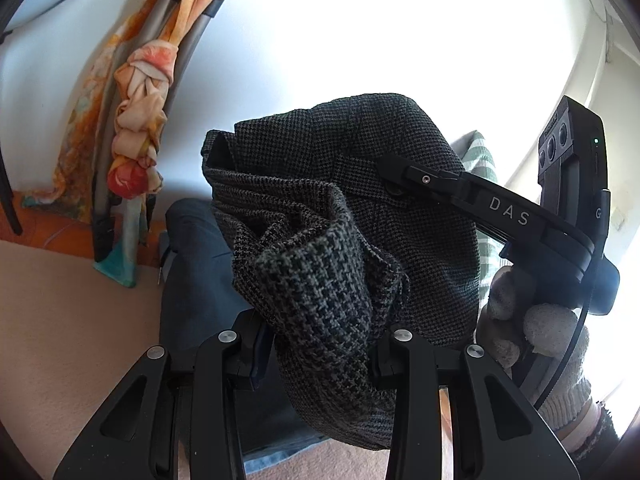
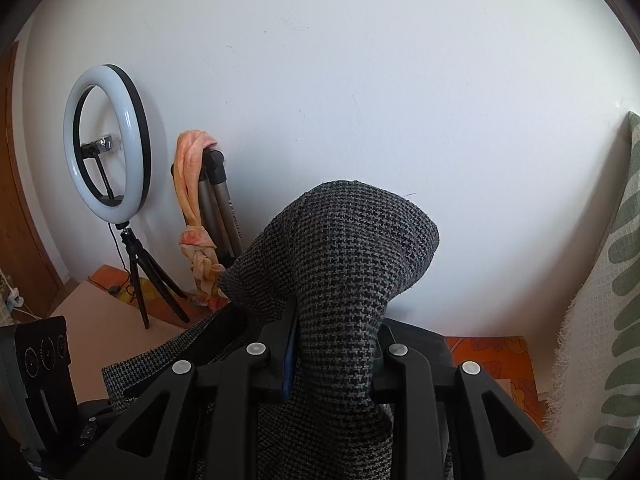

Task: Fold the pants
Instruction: 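Carry the folded shorts with both grippers over the trousers and jeans stack, then lower the shorts onto the stack and open both grippers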

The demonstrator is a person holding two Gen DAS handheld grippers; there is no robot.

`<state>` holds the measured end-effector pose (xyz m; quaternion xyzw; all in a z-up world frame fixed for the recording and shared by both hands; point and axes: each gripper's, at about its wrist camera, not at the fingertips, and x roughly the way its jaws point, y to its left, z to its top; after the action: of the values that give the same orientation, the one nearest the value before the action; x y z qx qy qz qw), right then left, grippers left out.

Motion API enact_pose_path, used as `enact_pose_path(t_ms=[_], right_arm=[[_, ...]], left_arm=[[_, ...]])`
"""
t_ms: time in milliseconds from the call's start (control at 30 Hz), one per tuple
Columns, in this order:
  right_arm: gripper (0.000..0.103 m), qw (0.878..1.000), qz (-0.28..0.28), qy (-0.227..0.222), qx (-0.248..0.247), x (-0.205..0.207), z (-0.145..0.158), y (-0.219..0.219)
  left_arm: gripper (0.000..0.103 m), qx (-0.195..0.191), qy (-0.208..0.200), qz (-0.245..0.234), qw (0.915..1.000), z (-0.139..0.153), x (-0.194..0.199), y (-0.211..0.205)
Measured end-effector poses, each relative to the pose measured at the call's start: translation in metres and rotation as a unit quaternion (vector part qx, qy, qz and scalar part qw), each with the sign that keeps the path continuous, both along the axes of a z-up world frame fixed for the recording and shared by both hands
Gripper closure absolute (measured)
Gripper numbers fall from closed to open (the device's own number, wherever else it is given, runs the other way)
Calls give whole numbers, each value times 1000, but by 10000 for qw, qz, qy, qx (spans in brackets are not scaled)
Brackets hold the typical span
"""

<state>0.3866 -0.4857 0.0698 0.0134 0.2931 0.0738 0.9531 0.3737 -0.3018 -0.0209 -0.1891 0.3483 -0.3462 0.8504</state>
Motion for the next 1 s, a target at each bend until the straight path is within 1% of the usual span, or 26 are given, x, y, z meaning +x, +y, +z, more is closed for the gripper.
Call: enact_pose_path(t_ms=[100, 200, 300, 400, 433, 500, 567, 633, 667, 700, 733, 767, 800, 900, 933, 1000], right_arm=[[79, 9999, 3, 105, 88, 12, -18, -9], [79, 9993, -36, 269, 243, 23, -40, -19], [78, 9976, -120, 503, 465, 36, -61, -29], [76, 9959, -168, 683, 571, 45, -78, -38], [75, 9951, -192, 734, 637, 48, -81, -41], [66, 9936, -333, 823, 704, 54, -87, -48], [62, 9911, -543, 914, 800, 58, -91, -56], [57, 9891, -779, 965, 795, 59, -93, -61], [52, 9881, -911, 981, 756, 59, -93, -63], [44, 9869, -1093, 967, 683, 59, -91, -63], [38, 9842, -1364, 965, 586, 58, -90, -65], [28, 9816, -1541, 970, 580, 57, -88, -68], [25, 9795, -1659, 975, 589, 56, -86, -70], [24, 9772, -1852, 936, 456, 49, -78, -67], [24, 9768, -1883, 949, 368, 45, -75, -64], [21, 9757, -1941, 999, 211, 39, -70, -60]], left_arm=[[68, 162, 104, 48, 9998, -13, 1, -6], [68, 365, 297, 94, 9988, -29, 5, -12], [67, 366, 579, 145, 9975, -42, 3, -9], [65, 381, 686, 141, 9968, -49, -1, -4], [63, 378, 718, 139, 9966, -50, -3, -1], [60, 366, 806, 141, 9960, -52, -8, 4], [56, 370, 837, 148, 9957, -51, -13, 10], [51, 387, 836, 147, 9956, -48, -19, 17], [51, 416, 833, 145, 9956, -47, -22, 21], [49, 450, 831, 152, 9954, -45, -25, 25], [48, 490, 820, 161, 9953, -43, -28, 27], [48, 532, 805, 170, 9952, -40, -30, 31], [48, 588, 784, 188, 9950, -38, -33, 36], [49, 752, 735, 265, 9941, -31, -43, 47], [51, 818, 700, 305, 9937, -32, -41, 49], [51, 916, 594, 391, 9932, -25, -46, 57]])
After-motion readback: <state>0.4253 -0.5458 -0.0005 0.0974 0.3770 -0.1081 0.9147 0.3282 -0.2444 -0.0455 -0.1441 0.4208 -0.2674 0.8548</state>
